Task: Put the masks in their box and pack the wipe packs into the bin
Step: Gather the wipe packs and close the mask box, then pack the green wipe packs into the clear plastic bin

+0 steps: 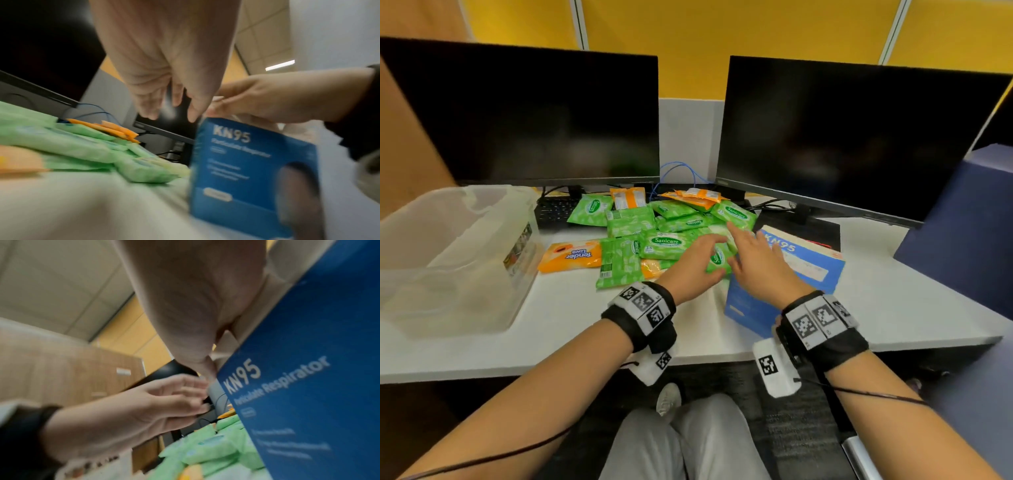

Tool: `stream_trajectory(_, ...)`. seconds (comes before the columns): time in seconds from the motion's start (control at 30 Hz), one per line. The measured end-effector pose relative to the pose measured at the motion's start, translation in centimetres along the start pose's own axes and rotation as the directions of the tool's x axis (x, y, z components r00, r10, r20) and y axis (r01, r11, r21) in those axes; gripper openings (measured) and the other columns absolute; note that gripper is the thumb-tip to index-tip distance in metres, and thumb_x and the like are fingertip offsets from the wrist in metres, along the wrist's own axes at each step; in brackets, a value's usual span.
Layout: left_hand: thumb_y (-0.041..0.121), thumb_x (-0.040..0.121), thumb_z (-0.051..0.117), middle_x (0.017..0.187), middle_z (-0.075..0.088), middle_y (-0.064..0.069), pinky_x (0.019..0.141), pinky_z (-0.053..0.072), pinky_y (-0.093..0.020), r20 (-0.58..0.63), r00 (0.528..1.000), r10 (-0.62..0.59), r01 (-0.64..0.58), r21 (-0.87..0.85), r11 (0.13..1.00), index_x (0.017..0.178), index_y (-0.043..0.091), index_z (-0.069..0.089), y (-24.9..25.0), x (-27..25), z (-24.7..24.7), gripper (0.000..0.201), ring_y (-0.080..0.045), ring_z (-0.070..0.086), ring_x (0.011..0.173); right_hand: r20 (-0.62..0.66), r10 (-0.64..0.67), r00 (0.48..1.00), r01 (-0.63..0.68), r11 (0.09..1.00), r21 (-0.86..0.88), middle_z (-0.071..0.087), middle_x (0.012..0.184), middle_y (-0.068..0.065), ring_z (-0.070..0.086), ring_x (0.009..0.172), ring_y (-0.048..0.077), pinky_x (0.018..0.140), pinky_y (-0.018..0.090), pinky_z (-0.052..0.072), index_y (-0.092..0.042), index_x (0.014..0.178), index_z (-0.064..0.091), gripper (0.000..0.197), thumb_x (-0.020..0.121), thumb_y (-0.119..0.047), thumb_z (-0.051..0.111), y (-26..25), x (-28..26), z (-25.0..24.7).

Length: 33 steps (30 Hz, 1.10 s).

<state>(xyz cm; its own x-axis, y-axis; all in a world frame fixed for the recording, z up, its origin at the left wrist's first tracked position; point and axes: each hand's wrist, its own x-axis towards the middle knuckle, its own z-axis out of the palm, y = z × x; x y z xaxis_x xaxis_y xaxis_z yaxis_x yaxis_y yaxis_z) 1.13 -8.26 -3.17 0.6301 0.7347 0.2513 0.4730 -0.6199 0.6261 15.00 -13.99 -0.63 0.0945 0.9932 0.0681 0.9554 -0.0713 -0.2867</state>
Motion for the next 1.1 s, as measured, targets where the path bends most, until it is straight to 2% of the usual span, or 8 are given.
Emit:
stream_trajectory(0.1, 0.026, 0.090, 0.060, 0.155, 0.020, -0.014, 0.117, 0.021, -0.036, -0.030, 0.955, -0.296, 0.293, 0.283, 0.913, 0.146, 0.009, 0.028, -5.2, 0.2, -2.0, 0.066, -0.028, 0.020, 0.144, -0.173, -0.054, 0.983, 0.039, 0.995, -0.092, 0.010, 0.161, 0.008, 0.000, 0.149, 0.026, 0.119, 0.051, 0.003, -0.022, 0.154, 0.004, 0.071, 0.097, -0.014, 0.046, -2.1, 0.2, 0.3)
stream_trajectory(0.2, 0.035, 0.089, 0.060, 0.159, 0.009, -0.015, 0.118, 0.017, -0.048, -0.157, 0.834, -0.529, 0.544, 0.396, 0.740, 0.148, 0.011, 0.023, -9.9, 0.5, -4.4, 0.074, -0.034, 0.007, 0.147, -0.160, -0.169, 0.973, 0.177, 0.983, 0.041, 0.011, 0.161, 0.004, 0.000, 0.149, 0.024, 0.117, 0.053, 0.000, -0.024, 0.154, 0.011, 0.065, 0.098, -0.021, 0.045, -6.1, 2.3, 1.1)
stream_trajectory(0.33, 0.040, 0.093, 0.052, 0.161, -0.001, -0.011, 0.118, 0.012, -0.051, -0.131, 0.758, -0.639, 0.631, 0.391, 0.669, 0.151, 0.016, 0.014, -12.9, 1.3, -5.9, 0.074, -0.034, 0.000, 0.148, 0.151, -0.095, 0.984, 0.079, 0.991, 0.107, 0.001, 0.162, 0.003, -0.002, 0.149, 0.026, 0.115, 0.059, 0.001, -0.023, 0.154, 0.007, 0.066, 0.099, -0.025, 0.042, -10.0, 8.9, 4.6)
stream_trajectory(0.53, 0.061, 0.087, 0.047, 0.158, -0.019, -0.016, 0.120, -0.002, -0.049, -0.031, 0.681, -0.732, 0.674, 0.416, 0.610, 0.152, 0.022, -0.011, -15.9, 2.0, -4.9, 0.095, -0.038, -0.015, 0.145, 0.305, 0.051, 0.951, -0.030, 0.997, -0.075, -0.004, 0.162, -0.001, -0.008, 0.149, 0.029, 0.113, 0.062, 0.002, -0.027, 0.154, 0.003, 0.059, 0.102, -0.044, 0.025, -9.5, 15.1, 9.5)
stream_trajectory(0.73, 0.053, 0.082, 0.060, 0.155, -0.027, -0.015, 0.118, 0.004, -0.053, 0.023, 0.678, -0.734, 0.678, 0.364, 0.638, 0.150, 0.027, -0.017, -16.2, 1.8, -4.9, 0.106, -0.039, -0.016, 0.144, 0.225, 0.089, 0.970, -0.076, 0.995, -0.065, 0.001, 0.162, -0.003, -0.005, 0.148, 0.030, 0.112, 0.065, 0.013, -0.043, 0.150, 0.005, 0.062, 0.094, -0.065, 0.020, -9.0, 16.2, 11.7)
stream_trajectory(0.93, 0.035, 0.080, 0.067, 0.158, -0.022, -0.006, 0.118, 0.014, -0.051, 0.091, 0.678, -0.729, 0.696, 0.240, 0.677, 0.151, 0.034, -0.009, -16.5, 1.3, -6.1, 0.104, -0.039, -0.009, 0.146, 0.182, 0.132, 0.974, -0.118, 0.989, -0.085, 0.018, 0.154, 0.013, 0.017, 0.139, 0.041, 0.104, 0.057, 0.030, -0.036, 0.146, 0.025, 0.068, 0.088, -0.070, 0.014, -8.1, 18.5, 11.8)
stream_trajectory(1.03, 0.022, 0.072, 0.068, 0.159, 0.003, -0.009, 0.115, 0.024, -0.049, 0.059, 0.719, -0.692, 0.690, 0.055, 0.722, 0.150, 0.035, 0.013, -16.7, 0.8, -7.0, 0.096, -0.039, 0.011, 0.144, 0.182, 0.137, 0.974, -0.134, 0.991, -0.030, 0.029, 0.146, 0.014, 0.029, 0.127, 0.045, 0.097, 0.054, 0.035, -0.033, 0.139, 0.033, 0.067, 0.085, -0.062, 0.005, -6.5, 20.7, 14.1)
stream_trajectory(1.1, 0.010, 0.067, 0.063, 0.144, 0.031, -0.005, 0.101, 0.042, -0.043, 0.045, 0.731, -0.681, 0.663, -0.281, 0.693, 0.146, 0.032, 0.025, -16.1, 0.3, -8.1, 0.089, -0.031, 0.036, 0.130, 0.188, 0.171, 0.967, -0.169, 0.985, -0.025, 0.033, 0.144, 0.016, 0.032, 0.125, 0.044, 0.095, 0.052, 0.034, -0.029, 0.139, 0.035, 0.085, 0.074, -0.068, -0.004, -6.6, 20.5, 14.0)
